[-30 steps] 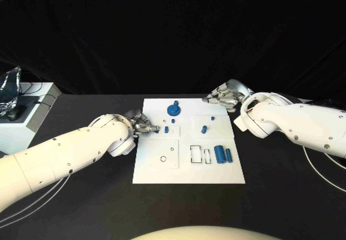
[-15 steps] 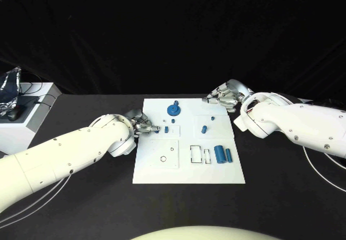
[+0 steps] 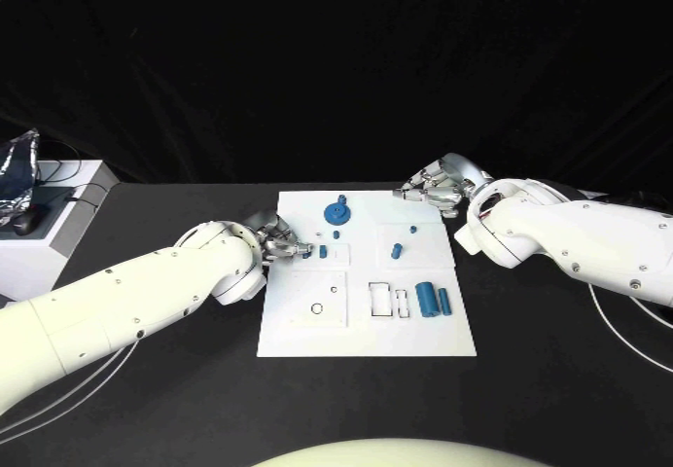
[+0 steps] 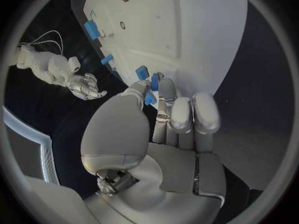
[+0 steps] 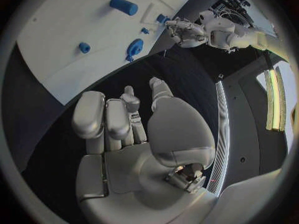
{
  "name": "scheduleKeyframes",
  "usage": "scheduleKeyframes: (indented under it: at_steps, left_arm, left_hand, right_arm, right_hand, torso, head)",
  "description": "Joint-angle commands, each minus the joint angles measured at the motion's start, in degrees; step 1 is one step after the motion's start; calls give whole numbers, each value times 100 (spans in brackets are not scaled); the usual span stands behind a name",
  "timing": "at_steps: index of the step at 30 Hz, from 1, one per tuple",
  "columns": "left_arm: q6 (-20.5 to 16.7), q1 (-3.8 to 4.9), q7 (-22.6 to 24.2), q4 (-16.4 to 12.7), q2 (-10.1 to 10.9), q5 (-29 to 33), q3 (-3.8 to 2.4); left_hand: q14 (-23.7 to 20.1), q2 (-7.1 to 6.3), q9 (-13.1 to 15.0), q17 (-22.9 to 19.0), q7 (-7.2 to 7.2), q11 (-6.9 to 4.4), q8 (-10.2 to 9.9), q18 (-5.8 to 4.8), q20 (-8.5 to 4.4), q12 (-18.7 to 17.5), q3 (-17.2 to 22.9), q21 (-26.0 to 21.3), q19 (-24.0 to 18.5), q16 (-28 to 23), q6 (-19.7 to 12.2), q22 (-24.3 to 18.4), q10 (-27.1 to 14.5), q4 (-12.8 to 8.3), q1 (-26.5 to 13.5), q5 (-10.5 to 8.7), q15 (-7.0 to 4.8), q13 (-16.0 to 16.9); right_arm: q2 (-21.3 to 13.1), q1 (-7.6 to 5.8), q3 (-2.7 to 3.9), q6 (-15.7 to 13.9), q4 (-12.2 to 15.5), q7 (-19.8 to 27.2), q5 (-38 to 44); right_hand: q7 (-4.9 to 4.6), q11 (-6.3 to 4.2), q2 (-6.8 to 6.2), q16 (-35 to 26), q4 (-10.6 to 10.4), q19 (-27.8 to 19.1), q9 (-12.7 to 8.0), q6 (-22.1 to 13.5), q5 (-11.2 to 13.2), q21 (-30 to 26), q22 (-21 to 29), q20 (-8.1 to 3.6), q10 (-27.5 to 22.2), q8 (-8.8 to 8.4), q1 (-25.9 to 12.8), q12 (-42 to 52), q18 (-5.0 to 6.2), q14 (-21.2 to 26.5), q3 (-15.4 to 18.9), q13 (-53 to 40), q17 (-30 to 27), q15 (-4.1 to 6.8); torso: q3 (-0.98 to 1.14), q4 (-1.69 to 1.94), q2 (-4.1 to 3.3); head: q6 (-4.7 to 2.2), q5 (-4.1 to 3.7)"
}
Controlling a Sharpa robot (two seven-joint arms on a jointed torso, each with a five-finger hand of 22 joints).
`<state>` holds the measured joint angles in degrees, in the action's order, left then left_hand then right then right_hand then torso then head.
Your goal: Assemble the parts on the task board
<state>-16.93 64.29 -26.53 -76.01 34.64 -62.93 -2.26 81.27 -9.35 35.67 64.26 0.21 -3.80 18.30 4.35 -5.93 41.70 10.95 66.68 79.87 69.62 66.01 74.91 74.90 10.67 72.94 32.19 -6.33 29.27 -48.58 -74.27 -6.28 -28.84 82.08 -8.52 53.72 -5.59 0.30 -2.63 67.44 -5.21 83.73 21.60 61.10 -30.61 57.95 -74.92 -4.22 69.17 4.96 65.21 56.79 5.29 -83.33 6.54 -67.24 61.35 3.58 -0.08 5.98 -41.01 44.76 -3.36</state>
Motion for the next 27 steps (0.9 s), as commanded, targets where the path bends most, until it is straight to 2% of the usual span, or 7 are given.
scheduleKeyframes:
  at_steps: [1, 20, 27]
  left_arm:
    - [40, -2, 65, -23, -15, -196, -1]
    - [129, -2, -135, -81, 48, -406, -1]
    - [133, -2, -208, -92, 58, -437, -2]
  left_hand:
    - [57, -71, 17, 6, 13, -26, 28, -60, 17, -24, 1138, 42, 15, 36, -19, 770, 59, -1092, -25, 32, -2, 7]
    - [61, -75, 50, 19, 22, -29, 64, -69, -4, -20, 1262, 71, 21, 56, -18, 772, 77, -1198, -87, 46, -6, 7]
    - [61, -73, 60, 19, 21, -30, 74, -73, -13, -19, 1280, 85, 29, 59, -19, 775, 82, -1208, -99, 51, -8, 6]
  right_arm:
    - [-4, 1, 3, 18, 8, 63, 53]
    - [-16, 1, 3, 20, 8, 61, 53]
    - [-17, 1, 3, 21, 7, 62, 53]
  right_hand:
    - [-11, 3, 30, -17, -2, 341, -9, 37, -23, -27, -773, -16, 34, -29, -9, -18, 9, 14, 17, -7, -5, 4]
    - [-11, 3, 30, -17, -2, 341, -9, 37, -23, -27, -773, -16, 34, -29, -9, -18, 9, 14, 17, -7, -5, 4]
    - [-11, 3, 30, -17, -2, 341, -9, 37, -23, -27, -773, -16, 34, -29, -9, -18, 9, 14, 17, -7, -5, 4]
  torso:
    - [1, -3, -1]
    - [-12, 9, 4]
    - [-8, 6, 3]
  head:
    - [2, -5]
    - [9, -3]
    - [15, 9]
